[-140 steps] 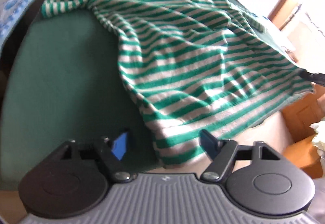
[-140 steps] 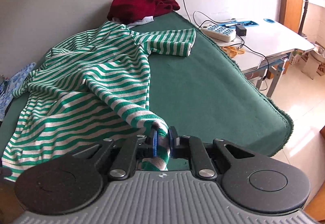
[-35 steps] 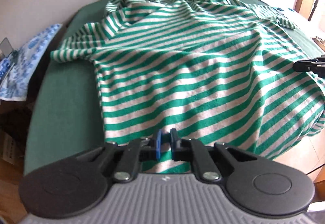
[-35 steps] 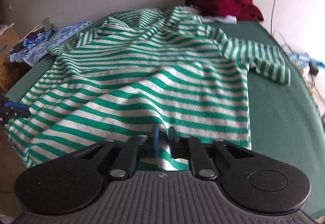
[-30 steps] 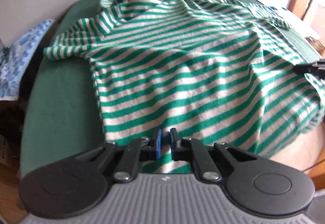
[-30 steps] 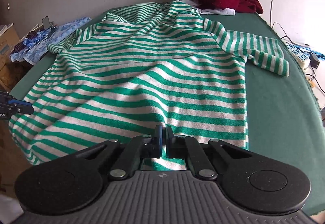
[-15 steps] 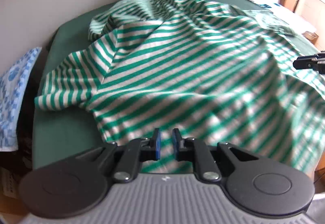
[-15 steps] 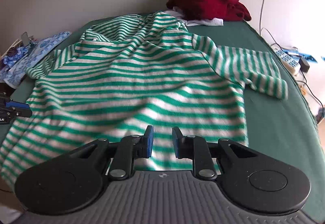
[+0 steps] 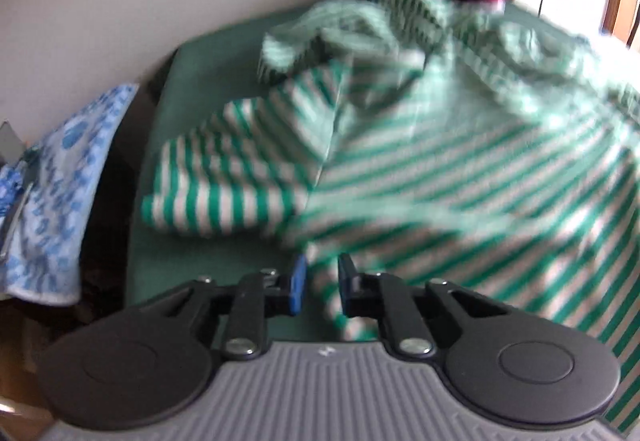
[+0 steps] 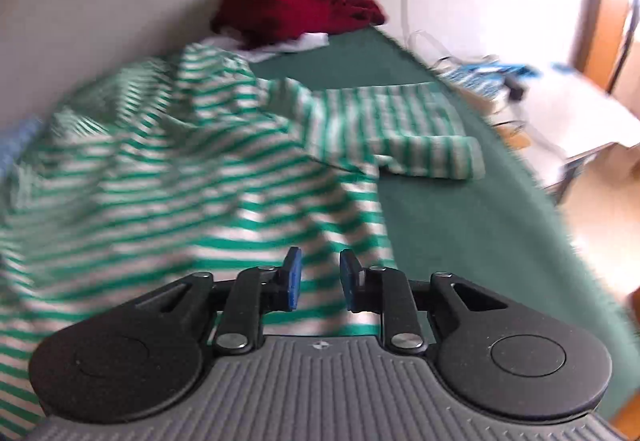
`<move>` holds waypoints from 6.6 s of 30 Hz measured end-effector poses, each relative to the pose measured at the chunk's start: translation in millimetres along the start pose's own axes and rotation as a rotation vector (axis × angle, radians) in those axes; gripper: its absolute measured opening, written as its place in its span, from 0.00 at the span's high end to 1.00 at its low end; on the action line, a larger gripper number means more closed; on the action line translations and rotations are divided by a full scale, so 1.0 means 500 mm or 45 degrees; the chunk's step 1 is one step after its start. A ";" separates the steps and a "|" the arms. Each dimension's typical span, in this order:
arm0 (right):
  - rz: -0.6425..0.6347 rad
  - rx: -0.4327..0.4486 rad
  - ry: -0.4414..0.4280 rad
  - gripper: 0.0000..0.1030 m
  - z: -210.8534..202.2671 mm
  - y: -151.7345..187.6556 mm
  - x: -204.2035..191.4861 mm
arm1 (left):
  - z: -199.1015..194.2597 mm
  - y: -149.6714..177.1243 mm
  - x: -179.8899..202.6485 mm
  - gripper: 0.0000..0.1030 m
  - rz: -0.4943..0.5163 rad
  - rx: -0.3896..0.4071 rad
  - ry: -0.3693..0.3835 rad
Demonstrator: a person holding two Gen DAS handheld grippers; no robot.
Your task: Fold clothes
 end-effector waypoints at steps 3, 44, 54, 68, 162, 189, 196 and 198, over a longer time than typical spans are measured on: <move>-0.014 -0.024 -0.046 0.77 0.049 -0.017 -0.015 | 0.037 -0.058 0.027 0.77 -0.008 0.060 -0.034; -0.180 -0.074 -0.310 0.95 0.503 -0.448 -0.135 | 0.386 -0.414 0.063 0.93 -0.073 -0.070 -0.202; -0.310 0.081 -0.222 0.90 0.440 -0.428 -0.087 | 0.413 -0.373 -0.023 0.98 -0.016 -0.024 -0.405; -0.476 -0.041 -0.337 0.53 0.384 -0.332 -0.188 | 0.280 -0.256 0.122 0.71 0.322 0.134 -0.150; -0.293 -0.101 -0.040 1.00 -0.068 0.015 0.115 | 0.041 0.080 0.060 0.81 -0.110 -0.213 -0.596; -0.313 -0.284 -0.386 1.00 -0.276 0.171 0.213 | -0.211 0.276 0.219 0.57 -0.148 -0.303 -0.503; -0.205 -0.355 -0.436 0.66 -0.291 0.270 0.187 | -0.251 0.318 0.209 0.47 -0.072 -0.285 -0.413; -0.276 -0.324 -0.379 0.48 -0.279 0.313 0.164 | -0.257 0.340 0.204 0.47 -0.068 -0.288 -0.366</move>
Point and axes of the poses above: each gripper's, at about its wrist camera, not at the fingertips, and z roughly the way its jaws point, x to its right, y to its underside, the point moved 7 cm from there along z, roughly the way its jaws point, and after that the axes turned 11 degrees about -y, right-handed, at the moved point
